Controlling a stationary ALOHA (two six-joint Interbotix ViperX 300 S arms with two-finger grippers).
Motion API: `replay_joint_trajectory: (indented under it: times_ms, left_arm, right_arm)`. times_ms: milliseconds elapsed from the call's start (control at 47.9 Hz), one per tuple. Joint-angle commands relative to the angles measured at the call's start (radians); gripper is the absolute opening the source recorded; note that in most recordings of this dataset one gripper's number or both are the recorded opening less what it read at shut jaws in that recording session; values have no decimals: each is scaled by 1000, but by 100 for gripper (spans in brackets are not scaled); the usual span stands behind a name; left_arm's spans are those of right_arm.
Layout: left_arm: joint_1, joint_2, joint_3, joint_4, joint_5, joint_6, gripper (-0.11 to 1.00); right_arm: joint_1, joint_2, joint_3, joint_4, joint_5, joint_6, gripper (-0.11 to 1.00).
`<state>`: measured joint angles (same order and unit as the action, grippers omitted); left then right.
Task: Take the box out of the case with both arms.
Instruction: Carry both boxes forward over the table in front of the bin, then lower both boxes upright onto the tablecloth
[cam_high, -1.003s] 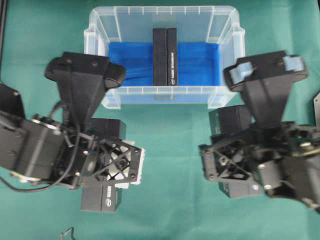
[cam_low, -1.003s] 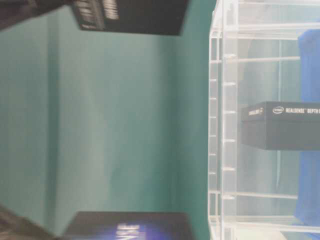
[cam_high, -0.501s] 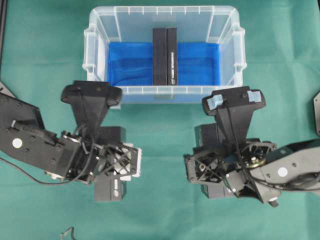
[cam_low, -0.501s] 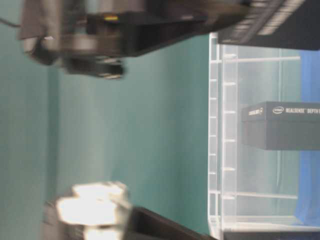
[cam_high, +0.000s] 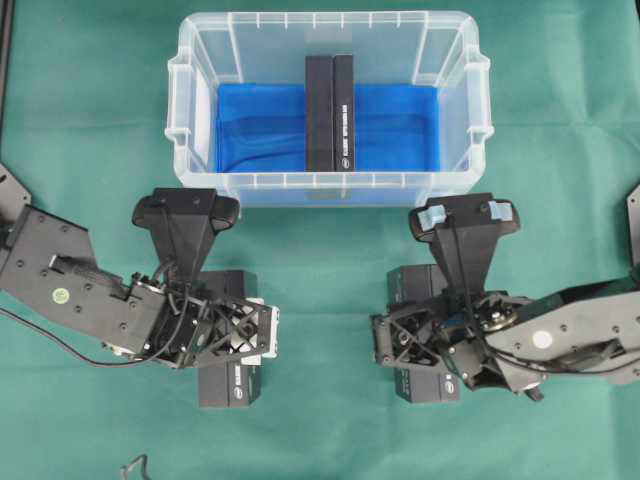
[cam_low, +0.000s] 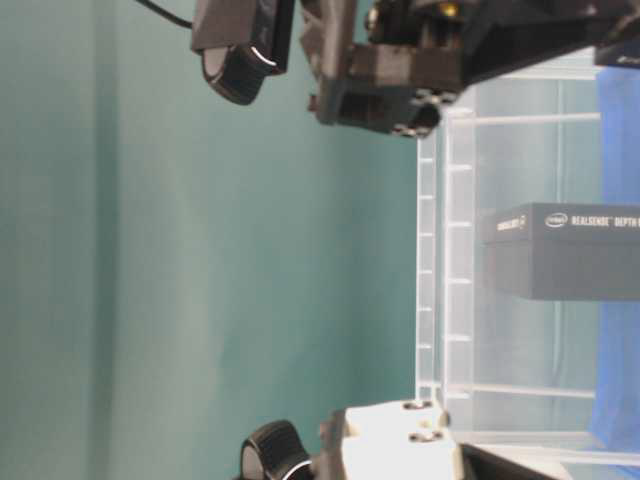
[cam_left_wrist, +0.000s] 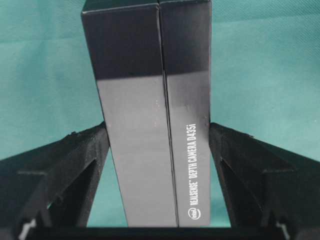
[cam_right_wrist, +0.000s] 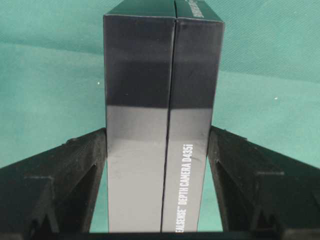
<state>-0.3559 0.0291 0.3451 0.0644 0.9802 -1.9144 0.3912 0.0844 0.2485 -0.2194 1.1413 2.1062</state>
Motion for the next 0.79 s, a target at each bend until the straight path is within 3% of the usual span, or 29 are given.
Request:
replay_joint_trajectory:
  times_ms: [0,418,543,773]
  left_arm:
    - [-3,-14,-12,0,-11,0,64]
    - [-2,-20,-3,-5,-25,8,64]
    - [2,-31,12,-31,-44,40,64]
    - [8,-35,18,-32,-78,66,65]
  right_arm:
    - [-6,-17,-11,0,-8,-5,65]
    - [-15,-17,-12,0,-14,-23,65]
    - [-15,-18,-12,3,-15,-23,65]
    - [-15,-17,-14,3,-11,-25,66]
